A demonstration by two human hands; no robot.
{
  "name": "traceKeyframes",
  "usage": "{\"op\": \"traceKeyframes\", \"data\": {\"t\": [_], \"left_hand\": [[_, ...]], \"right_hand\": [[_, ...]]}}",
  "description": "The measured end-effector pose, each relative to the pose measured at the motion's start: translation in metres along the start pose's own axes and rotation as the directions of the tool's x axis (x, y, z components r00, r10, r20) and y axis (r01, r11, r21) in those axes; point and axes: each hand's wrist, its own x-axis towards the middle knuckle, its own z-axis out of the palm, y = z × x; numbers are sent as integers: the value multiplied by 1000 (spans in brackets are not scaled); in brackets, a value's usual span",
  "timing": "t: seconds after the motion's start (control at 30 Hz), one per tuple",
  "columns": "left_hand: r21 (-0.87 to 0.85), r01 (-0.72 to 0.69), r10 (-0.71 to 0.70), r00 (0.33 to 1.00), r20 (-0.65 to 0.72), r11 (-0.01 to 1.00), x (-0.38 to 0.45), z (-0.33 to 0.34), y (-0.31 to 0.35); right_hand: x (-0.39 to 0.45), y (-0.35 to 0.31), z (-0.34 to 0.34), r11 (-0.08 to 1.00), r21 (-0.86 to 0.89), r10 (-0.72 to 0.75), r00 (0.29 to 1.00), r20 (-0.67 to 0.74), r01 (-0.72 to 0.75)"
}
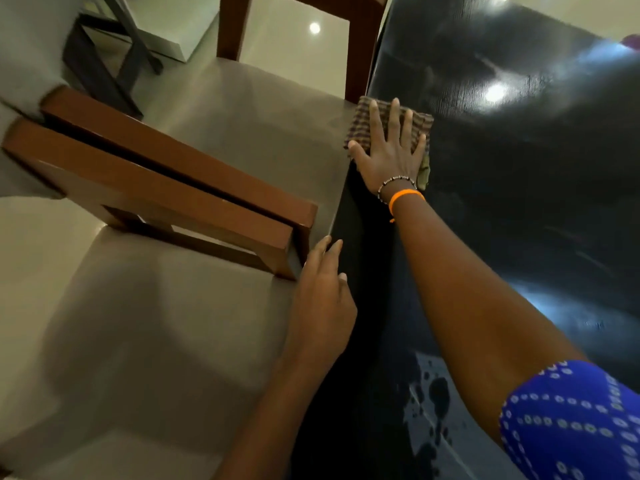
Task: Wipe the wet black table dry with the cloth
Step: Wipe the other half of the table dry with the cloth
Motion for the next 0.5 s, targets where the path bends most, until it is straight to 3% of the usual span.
{"op": "traceKeyframes", "data": {"t": [0.27,0.5], "left_hand": [[-77,14,-13,1000,24,997,1,-6,3],[-59,88,-89,996,-1,994,-17,-6,3]], "right_hand": [[8,-1,-11,1000,-8,11,999,49,-11],[-53,-3,-6,995,17,-99,994,38,99]]}}
